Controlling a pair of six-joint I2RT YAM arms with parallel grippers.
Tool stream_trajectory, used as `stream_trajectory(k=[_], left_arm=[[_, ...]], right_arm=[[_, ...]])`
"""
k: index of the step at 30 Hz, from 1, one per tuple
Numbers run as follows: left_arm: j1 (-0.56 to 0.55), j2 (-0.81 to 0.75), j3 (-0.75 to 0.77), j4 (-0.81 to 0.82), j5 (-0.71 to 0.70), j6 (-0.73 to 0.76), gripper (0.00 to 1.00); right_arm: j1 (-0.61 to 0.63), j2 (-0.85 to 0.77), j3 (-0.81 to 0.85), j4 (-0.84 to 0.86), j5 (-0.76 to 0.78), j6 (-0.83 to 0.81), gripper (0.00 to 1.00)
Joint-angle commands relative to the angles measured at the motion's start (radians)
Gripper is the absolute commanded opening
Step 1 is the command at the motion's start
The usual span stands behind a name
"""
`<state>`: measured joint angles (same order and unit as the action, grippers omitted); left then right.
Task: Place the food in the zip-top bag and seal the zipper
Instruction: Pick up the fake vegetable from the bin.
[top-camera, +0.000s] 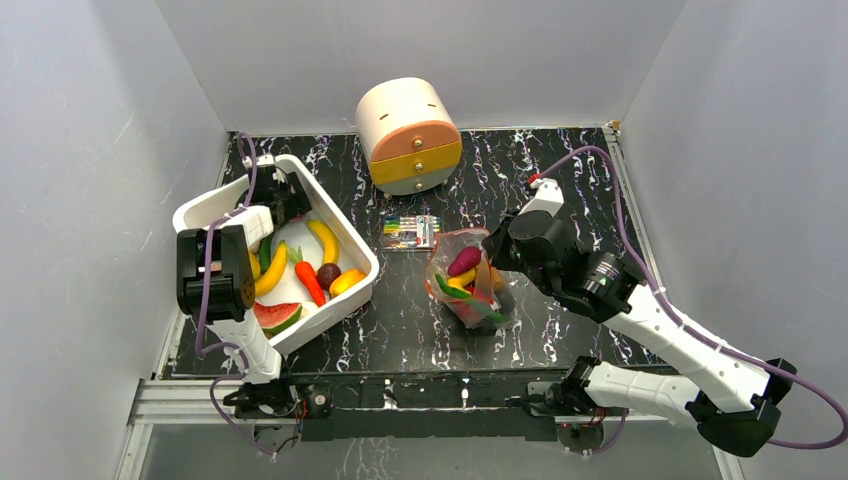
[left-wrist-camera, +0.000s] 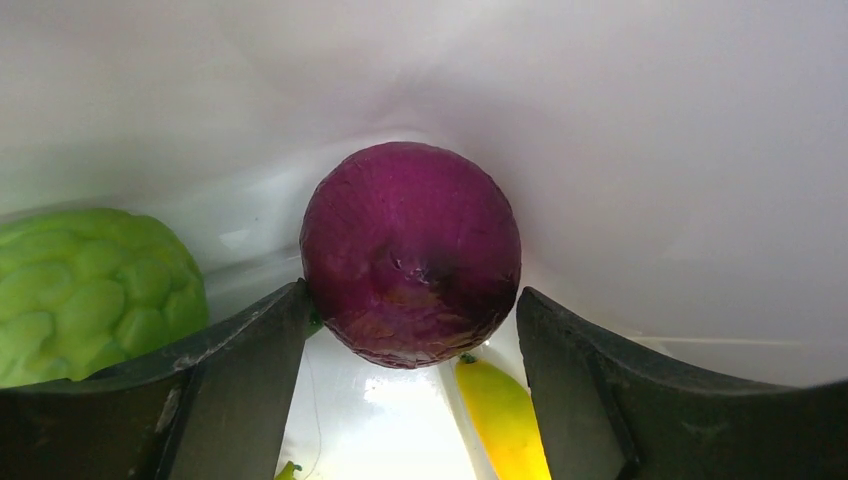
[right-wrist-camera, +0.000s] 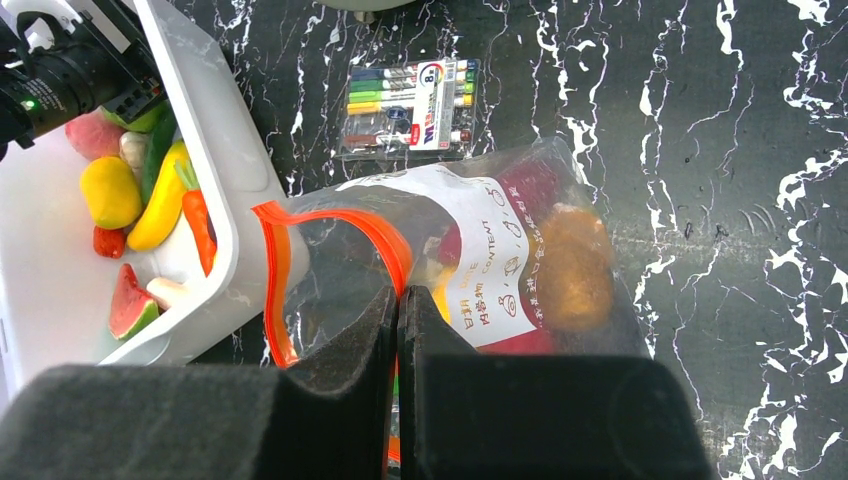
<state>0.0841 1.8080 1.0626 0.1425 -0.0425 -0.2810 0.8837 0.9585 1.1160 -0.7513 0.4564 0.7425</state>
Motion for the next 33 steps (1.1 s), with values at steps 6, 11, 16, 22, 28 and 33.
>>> stream_trajectory(k=[6, 11, 16, 22, 28, 33], left_arm=[[0.007, -0.014, 0.027, 0.014, -0.034, 0.028, 0.63], [0.007, -0.027, 0.021, -0.005, -0.033, 0.023, 0.46], [0.006, -0.064, 0.037, -0.083, -0.053, -0.008, 0.45], [0.007, -0.164, -0.016, -0.114, -0.041, -0.042, 0.45], [0.007, -0.259, -0.044, -0.192, -0.023, -0.085, 0.44], [0.005, -0.384, -0.100, -0.228, 0.037, -0.119, 0.43]], right_arm=[[0.003, 0.009, 0.050, 0.077, 0.025, 0.006, 0.00], [0.003, -0.008, 0.041, 0.082, 0.015, 0.016, 0.00], [0.003, -0.027, 0.033, 0.079, 0.007, 0.025, 0.00], [0.003, -0.047, 0.022, 0.075, 0.002, 0.035, 0.00], [0.003, -0.056, -0.002, 0.075, -0.019, 0.044, 0.00], [0.003, -0.061, -0.027, 0.080, -0.030, 0.053, 0.00]])
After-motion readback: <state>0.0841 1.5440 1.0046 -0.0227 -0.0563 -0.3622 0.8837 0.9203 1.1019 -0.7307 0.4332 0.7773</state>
